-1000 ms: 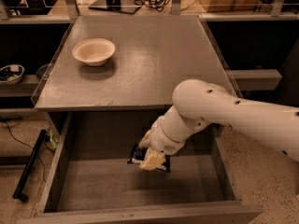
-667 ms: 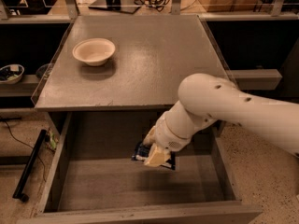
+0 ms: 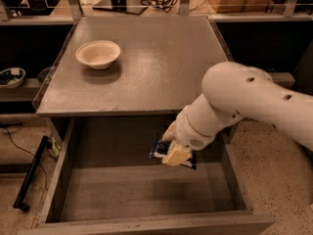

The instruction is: Pick rxbar blueberry from top drawer and place on counter

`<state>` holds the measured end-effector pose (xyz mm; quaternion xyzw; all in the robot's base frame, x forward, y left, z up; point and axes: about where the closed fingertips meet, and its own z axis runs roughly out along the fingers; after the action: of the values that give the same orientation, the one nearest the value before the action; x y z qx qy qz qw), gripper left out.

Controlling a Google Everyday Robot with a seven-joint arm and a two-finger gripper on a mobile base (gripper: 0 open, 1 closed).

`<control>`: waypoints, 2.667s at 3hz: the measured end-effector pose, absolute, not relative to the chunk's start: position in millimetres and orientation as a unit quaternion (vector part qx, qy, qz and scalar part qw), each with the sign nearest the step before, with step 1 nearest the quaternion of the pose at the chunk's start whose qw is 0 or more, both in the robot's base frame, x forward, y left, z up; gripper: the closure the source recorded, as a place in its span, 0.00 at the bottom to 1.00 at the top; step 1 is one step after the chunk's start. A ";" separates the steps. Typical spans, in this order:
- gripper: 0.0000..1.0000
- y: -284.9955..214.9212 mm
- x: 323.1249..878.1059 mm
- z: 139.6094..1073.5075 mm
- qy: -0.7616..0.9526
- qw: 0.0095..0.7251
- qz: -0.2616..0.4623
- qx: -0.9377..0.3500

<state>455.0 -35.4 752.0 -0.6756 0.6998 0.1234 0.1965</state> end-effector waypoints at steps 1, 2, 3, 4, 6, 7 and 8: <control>1.00 -44.6 462.1 790.2 0.698 0.208 0.087 -0.680; 1.00 -44.3 470.8 830.7 0.687 0.222 0.061 -0.690; 1.00 -44.4 470.9 830.8 0.687 0.222 0.061 -0.690; 1.00 -59.3 481.2 851.2 0.695 0.223 0.031 -0.682; 1.00 -66.6 511.3 907.9 0.685 0.232 -0.025 -0.690; 1.00 -51.7 539.4 916.7 0.669 0.230 -0.015 -0.707; 1.00 -19.0 580.8 902.6 0.647 0.218 0.019 -0.730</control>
Offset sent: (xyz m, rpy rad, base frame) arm 0.0263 -0.0106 0.1203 -0.0779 -0.1905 0.0211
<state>580.8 -19.0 902.6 -0.7301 0.6474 0.0194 0.2177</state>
